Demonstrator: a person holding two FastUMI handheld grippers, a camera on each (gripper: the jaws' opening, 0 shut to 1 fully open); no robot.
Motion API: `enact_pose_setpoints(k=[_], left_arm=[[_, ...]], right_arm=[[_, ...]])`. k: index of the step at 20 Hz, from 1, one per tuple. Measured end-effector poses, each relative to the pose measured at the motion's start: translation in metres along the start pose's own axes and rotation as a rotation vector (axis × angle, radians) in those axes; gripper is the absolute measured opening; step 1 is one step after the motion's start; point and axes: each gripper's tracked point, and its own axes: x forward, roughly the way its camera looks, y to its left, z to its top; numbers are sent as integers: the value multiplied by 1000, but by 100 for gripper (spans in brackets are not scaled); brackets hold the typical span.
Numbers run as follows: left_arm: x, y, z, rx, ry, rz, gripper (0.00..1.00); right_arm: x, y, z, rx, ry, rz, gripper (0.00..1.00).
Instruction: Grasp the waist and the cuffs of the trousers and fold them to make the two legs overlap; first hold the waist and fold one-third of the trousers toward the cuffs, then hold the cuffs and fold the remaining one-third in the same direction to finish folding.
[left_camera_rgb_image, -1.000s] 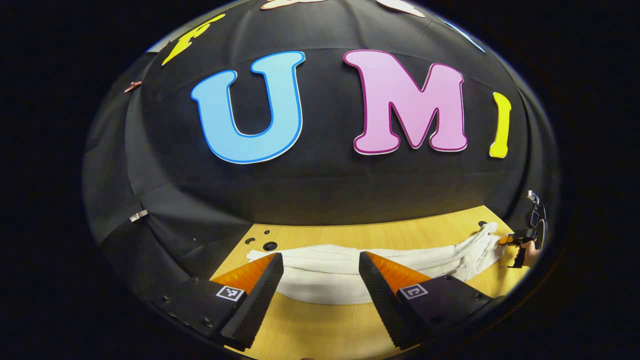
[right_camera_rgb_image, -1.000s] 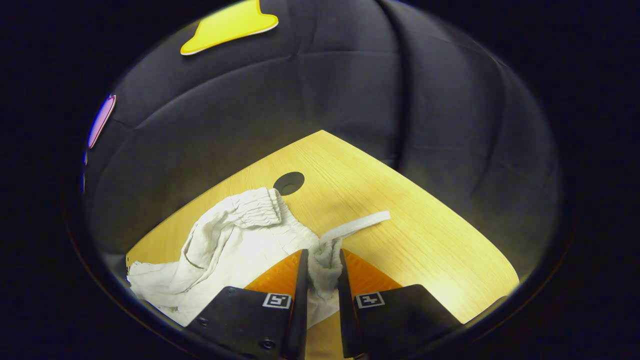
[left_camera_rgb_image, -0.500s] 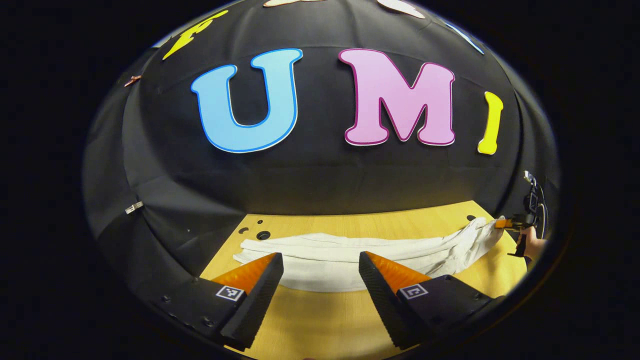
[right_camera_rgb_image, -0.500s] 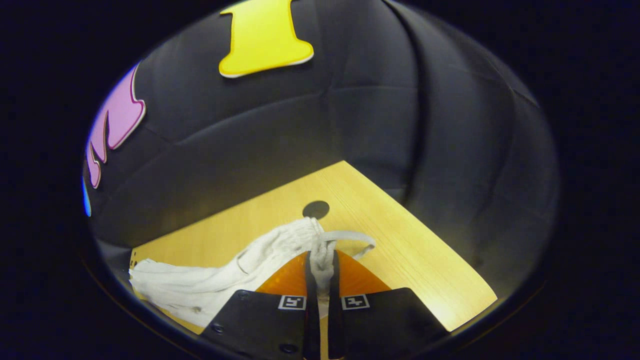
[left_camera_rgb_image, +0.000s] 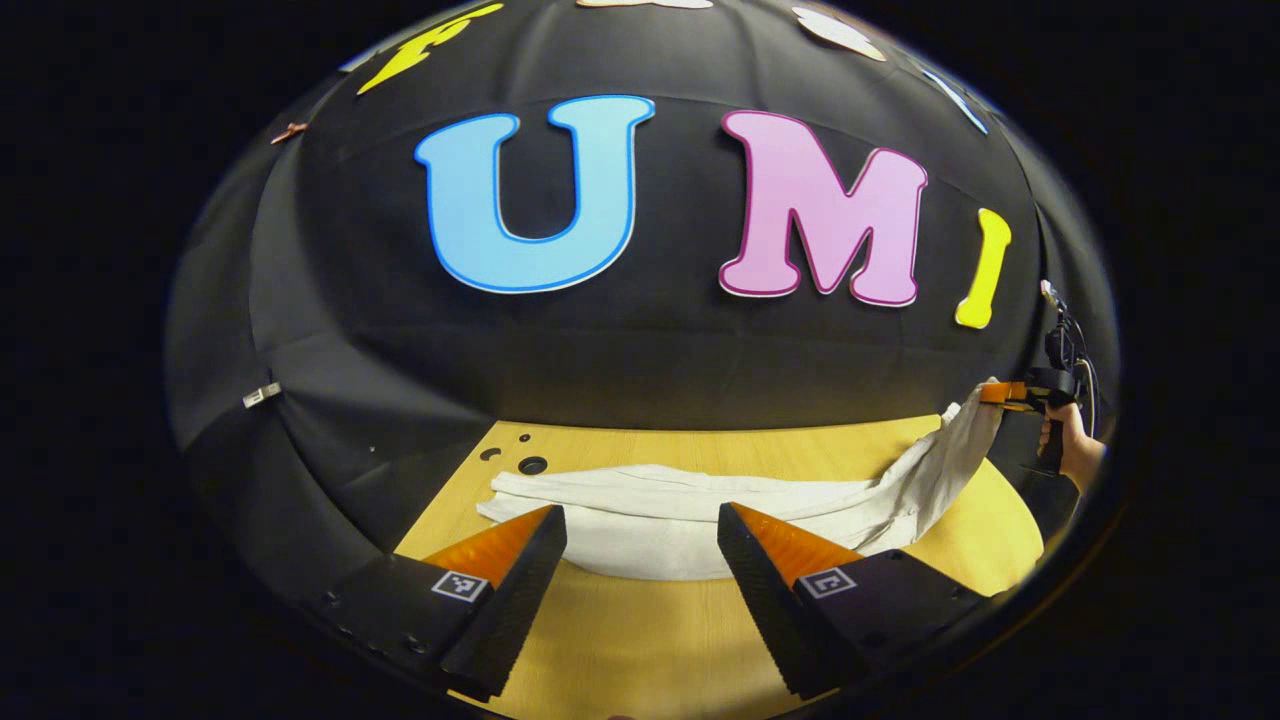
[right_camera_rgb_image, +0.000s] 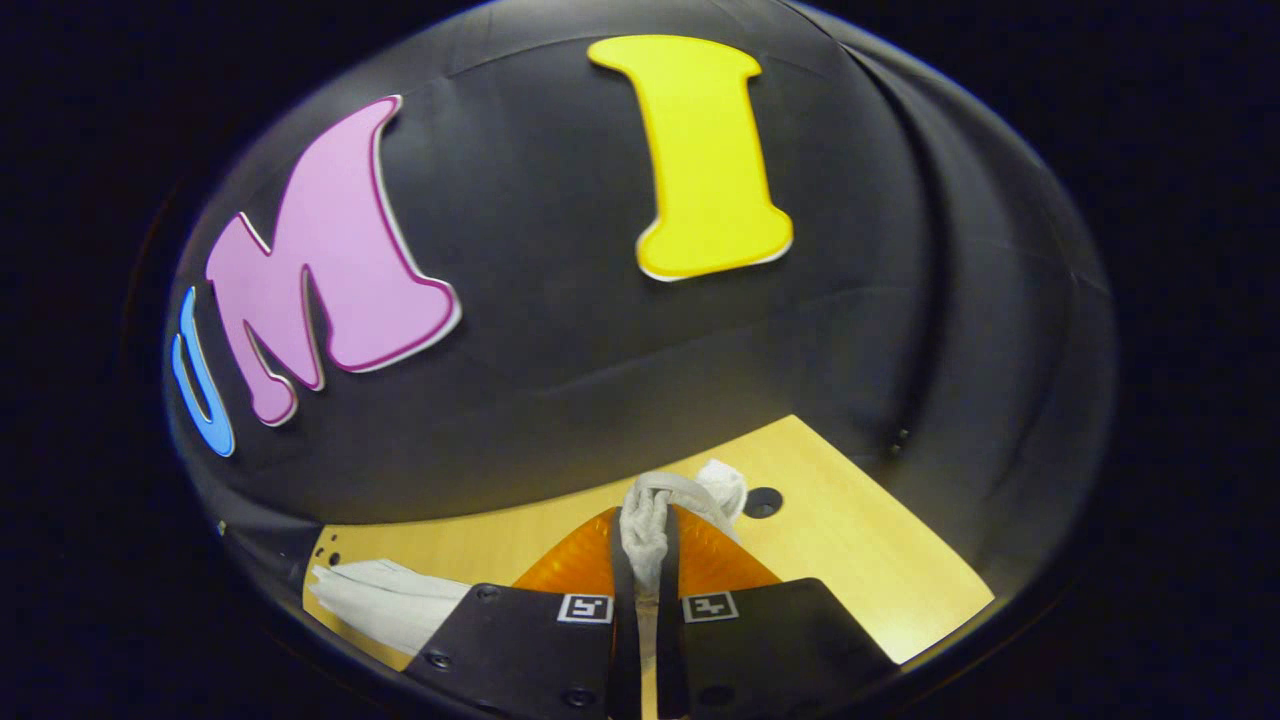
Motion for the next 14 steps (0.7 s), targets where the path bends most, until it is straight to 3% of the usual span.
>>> enact_pose_setpoints(k=[7,11,14], left_arm=[[4,73,-39,-67,53,65,97],[28,104,-61,-164,70,92,99],[52,123,-77,-235,78,107,95]], right_arm=[[-12,115,-46,34,10,221,10],[-15,159,-81,27,25,300,10],[-14,182,-112,18,43,344,10]])
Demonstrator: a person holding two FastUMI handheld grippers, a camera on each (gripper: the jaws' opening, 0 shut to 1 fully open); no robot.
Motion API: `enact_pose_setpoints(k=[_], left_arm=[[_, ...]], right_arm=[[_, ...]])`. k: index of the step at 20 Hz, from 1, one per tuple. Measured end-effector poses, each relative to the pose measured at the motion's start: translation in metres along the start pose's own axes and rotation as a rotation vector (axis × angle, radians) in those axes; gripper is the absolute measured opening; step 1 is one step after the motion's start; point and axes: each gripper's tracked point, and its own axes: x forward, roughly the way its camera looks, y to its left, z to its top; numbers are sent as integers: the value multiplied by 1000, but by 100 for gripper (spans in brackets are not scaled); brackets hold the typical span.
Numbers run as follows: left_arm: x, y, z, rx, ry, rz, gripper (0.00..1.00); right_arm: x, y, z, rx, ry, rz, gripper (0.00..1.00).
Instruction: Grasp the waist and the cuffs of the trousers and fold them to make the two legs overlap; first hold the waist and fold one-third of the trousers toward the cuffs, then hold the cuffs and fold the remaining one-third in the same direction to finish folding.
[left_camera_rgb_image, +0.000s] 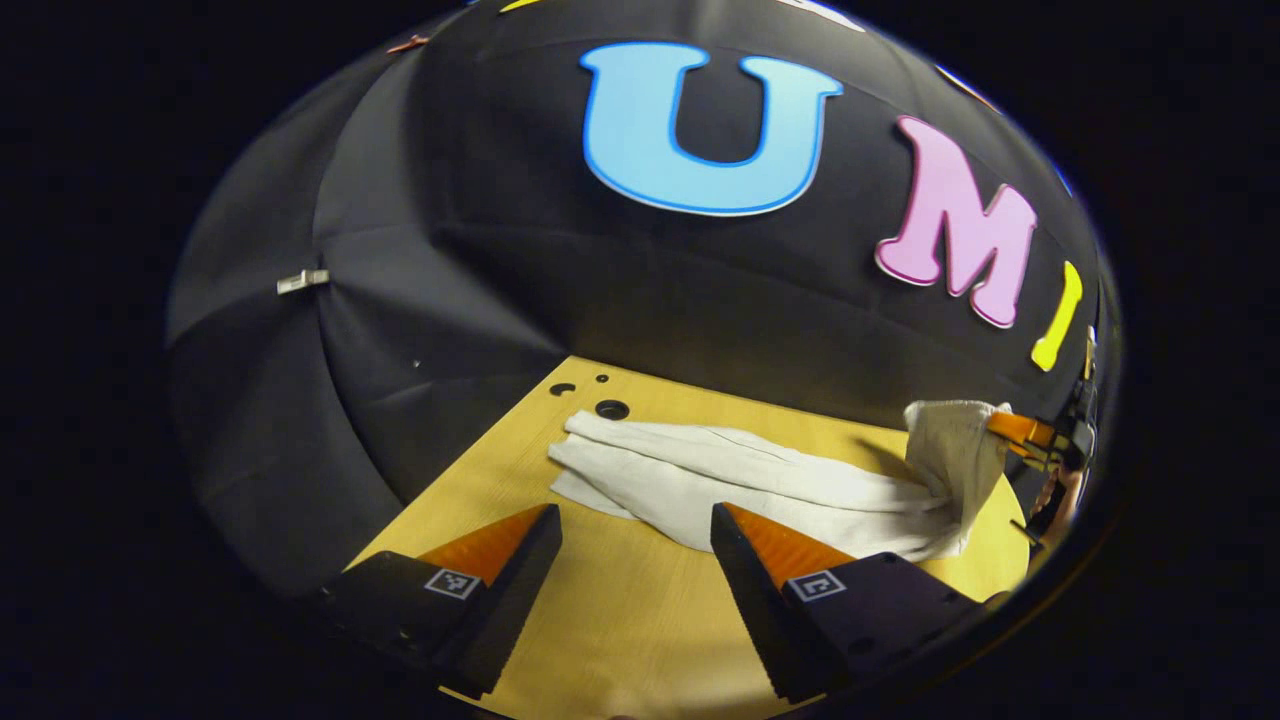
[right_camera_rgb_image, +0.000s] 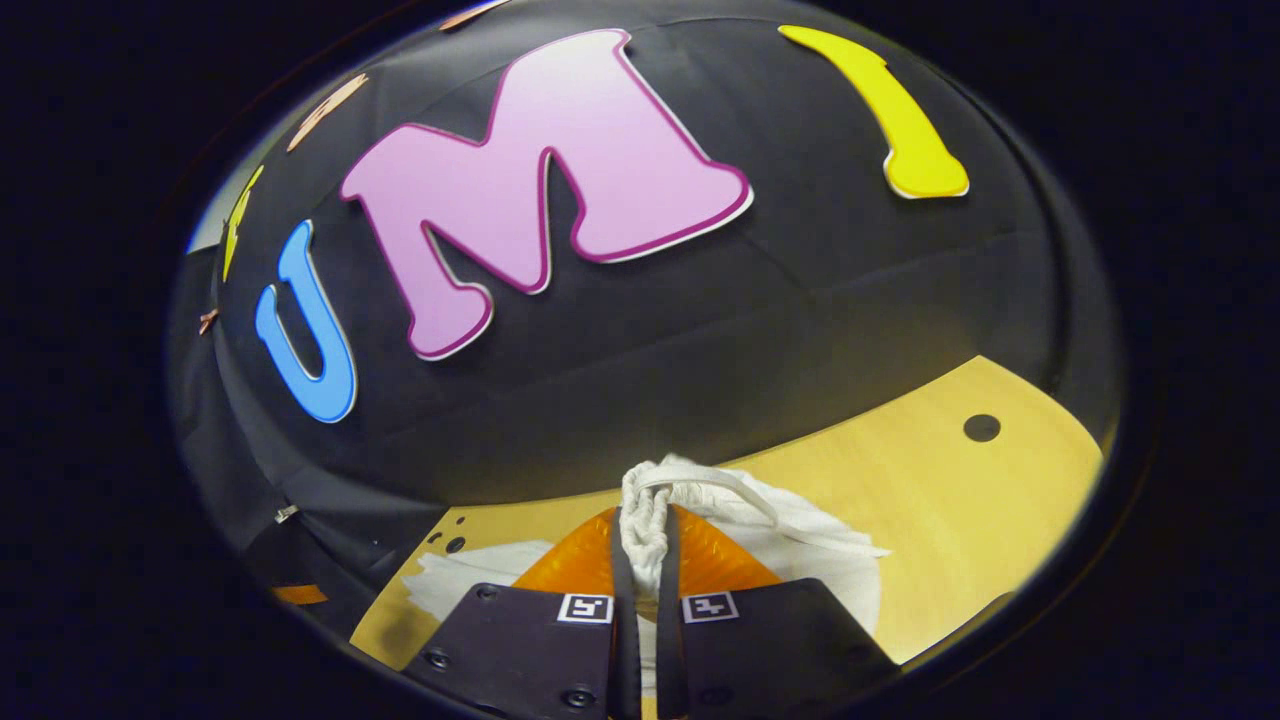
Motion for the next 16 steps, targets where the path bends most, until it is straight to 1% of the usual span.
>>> enact_pose_setpoints(k=[4,7,8,10,11,12,13,14,15,16], left_arm=[[37,12,-5,-25,3,-4,95],[68,22,1,-7,-16,-8,95],[79,25,4,1,-24,-10,95],[98,29,7,18,-27,-12,95],[108,31,6,26,-24,-11,95],[118,33,6,36,-20,-11,95],[126,35,4,45,-17,-7,95],[134,37,3,48,-15,-6,95],[141,38,1,47,-8,-9,95],[149,41,-1,52,-4,-11,95]], right_arm=[[14,26,-56,-11,61,40,10],[20,36,-105,-7,146,66,15],[21,41,-121,0,177,80,20],[18,47,-148,-5,226,90,22],[16,51,-156,-11,236,101,25],[14,56,-165,-12,249,120,41],[12,62,-171,-14,261,135,61],[8,64,-178,-24,271,141,72],[6,66,-182,-40,277,141,80],[0,65,-182,-63,283,141,98]])
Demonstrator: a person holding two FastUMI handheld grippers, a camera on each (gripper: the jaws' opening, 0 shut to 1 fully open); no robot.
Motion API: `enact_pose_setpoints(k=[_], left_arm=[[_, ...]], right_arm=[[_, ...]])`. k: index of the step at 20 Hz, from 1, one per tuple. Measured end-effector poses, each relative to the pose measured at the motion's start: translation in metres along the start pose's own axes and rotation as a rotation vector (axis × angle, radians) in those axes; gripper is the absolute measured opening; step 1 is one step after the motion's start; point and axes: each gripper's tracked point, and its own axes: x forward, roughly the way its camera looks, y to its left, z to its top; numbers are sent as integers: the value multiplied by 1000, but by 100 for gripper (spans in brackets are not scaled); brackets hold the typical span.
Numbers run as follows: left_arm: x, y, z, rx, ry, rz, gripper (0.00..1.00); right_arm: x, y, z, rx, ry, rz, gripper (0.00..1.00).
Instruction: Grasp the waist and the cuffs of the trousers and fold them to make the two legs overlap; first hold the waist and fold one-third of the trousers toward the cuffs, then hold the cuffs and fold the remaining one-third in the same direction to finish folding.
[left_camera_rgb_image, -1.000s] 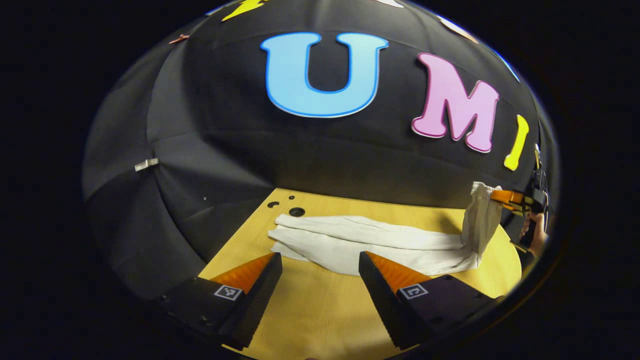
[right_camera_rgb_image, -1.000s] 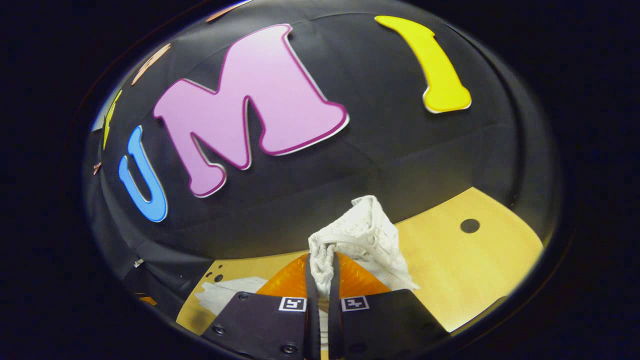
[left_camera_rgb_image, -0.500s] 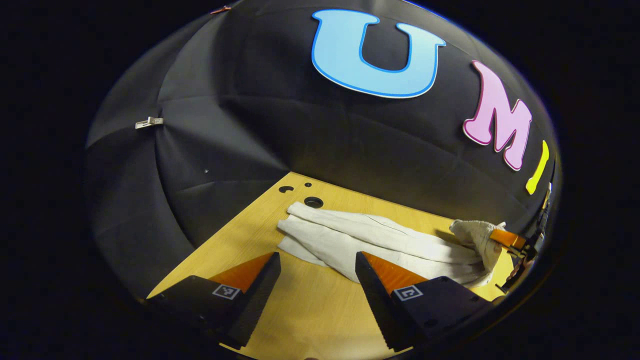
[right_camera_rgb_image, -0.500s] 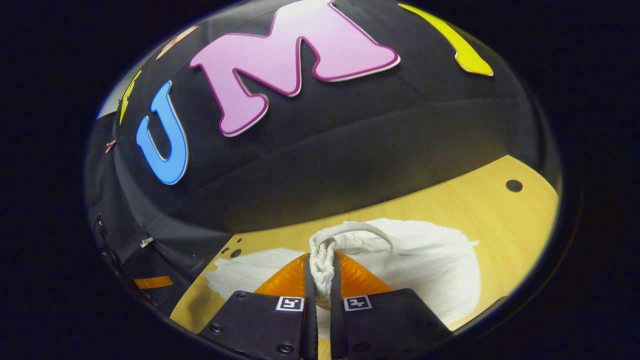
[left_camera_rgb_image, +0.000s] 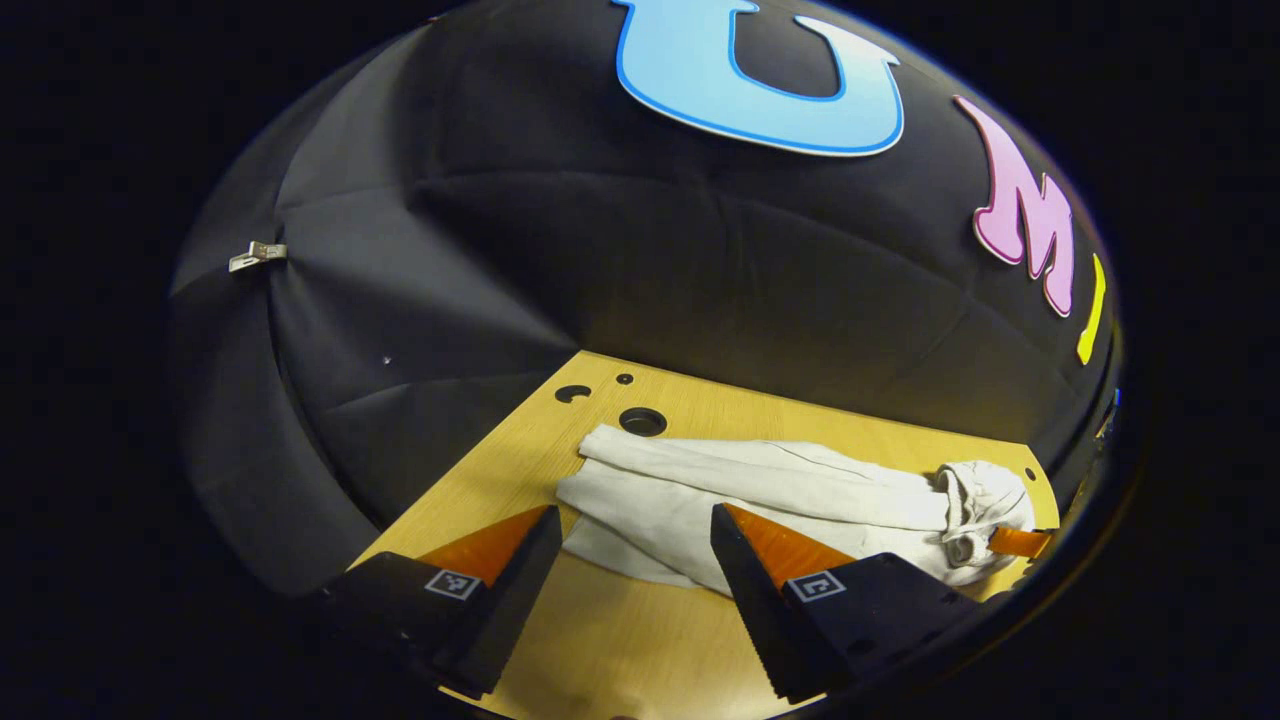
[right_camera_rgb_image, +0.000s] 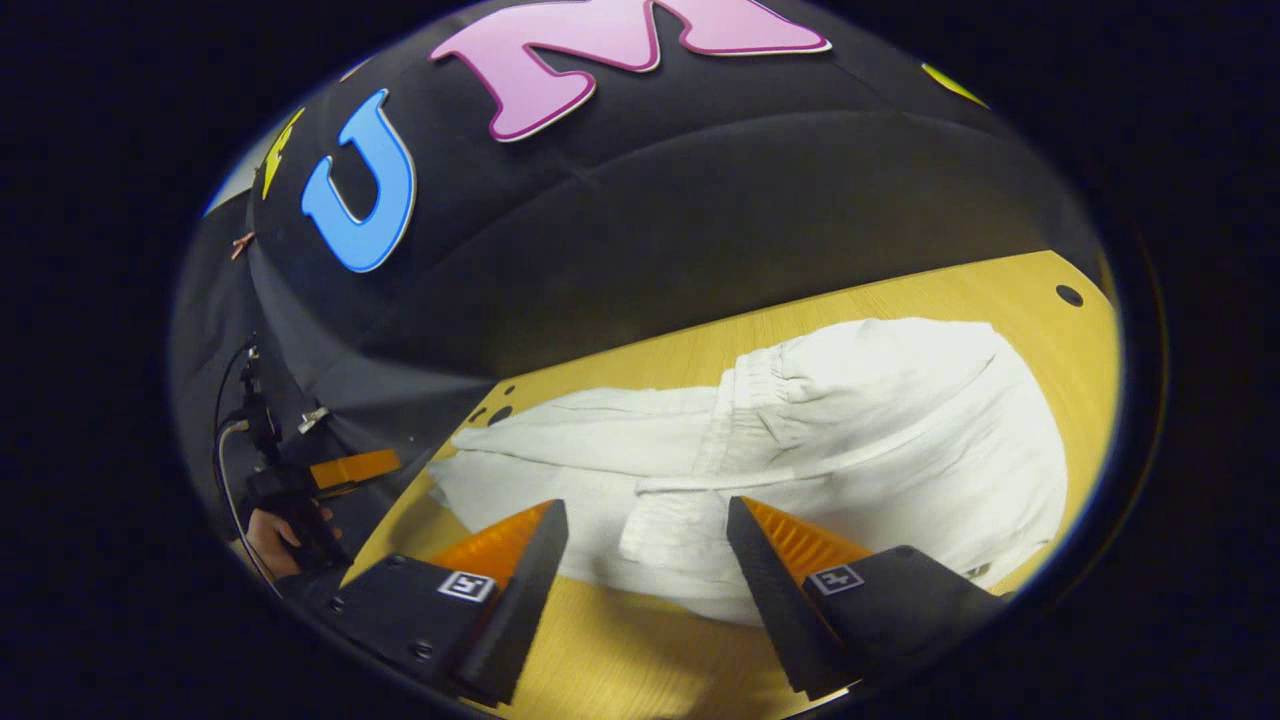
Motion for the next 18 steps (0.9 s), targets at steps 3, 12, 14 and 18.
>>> enact_pose_setpoints(k=[3,12,14,18], left_arm=[[18,26,-6,14,25,48,95],[78,24,-13,-36,91,54,95],[82,26,-18,14,107,96,95],[84,20,-45,40,209,156,96]], right_arm=[[-26,2,-2,-83,-10,-12,99],[-131,-33,-49,-114,106,-93,99],[-152,-38,-58,-99,132,-114,98],[-185,-47,-70,-42,163,-182,99]])
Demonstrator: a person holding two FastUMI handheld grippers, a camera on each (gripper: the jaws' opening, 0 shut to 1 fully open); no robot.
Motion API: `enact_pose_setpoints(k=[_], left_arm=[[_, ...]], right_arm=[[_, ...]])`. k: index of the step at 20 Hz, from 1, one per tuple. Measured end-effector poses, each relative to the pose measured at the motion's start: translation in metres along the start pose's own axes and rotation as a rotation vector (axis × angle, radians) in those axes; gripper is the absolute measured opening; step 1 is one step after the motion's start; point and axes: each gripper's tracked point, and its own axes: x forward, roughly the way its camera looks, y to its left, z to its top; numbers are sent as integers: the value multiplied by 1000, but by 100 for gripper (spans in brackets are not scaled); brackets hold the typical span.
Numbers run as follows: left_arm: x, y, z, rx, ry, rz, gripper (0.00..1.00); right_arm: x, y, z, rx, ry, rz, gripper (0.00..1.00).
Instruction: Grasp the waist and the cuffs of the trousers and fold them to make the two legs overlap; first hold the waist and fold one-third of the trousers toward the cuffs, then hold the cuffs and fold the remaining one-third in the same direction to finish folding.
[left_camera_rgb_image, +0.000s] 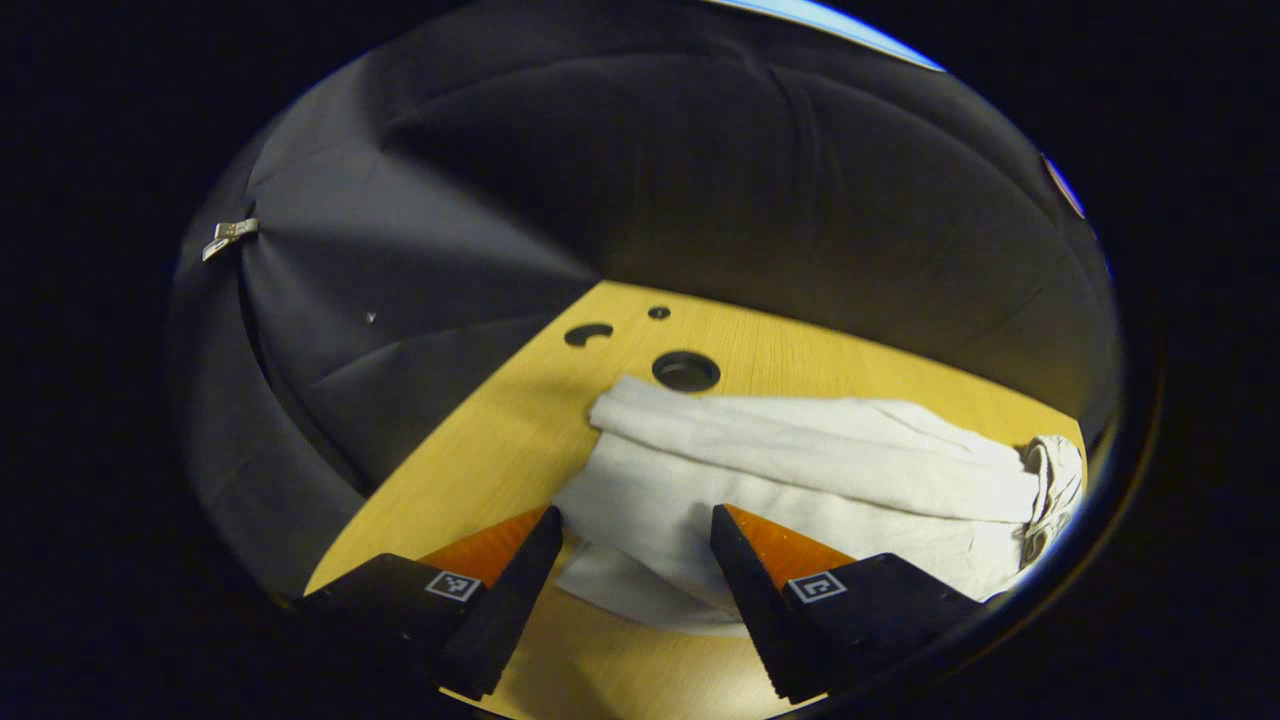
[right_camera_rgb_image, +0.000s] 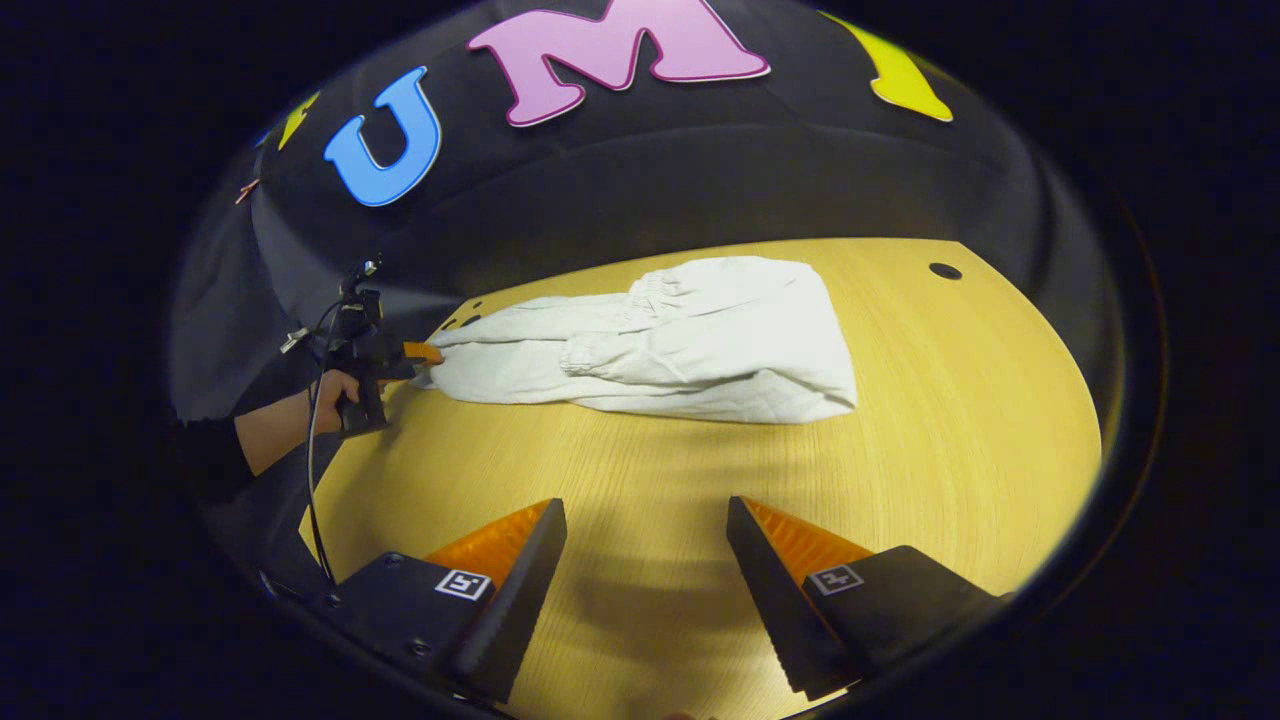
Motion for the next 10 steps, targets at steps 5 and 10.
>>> enact_pose_setpoints(k=[5,10], left_arm=[[1,-14,-6,39,33,-2,87],[-1,-36,-11,140,85,-44,32]], right_arm=[[-26,-1,7,66,15,-25,99],[-50,-11,42,136,-41,-72,98]])
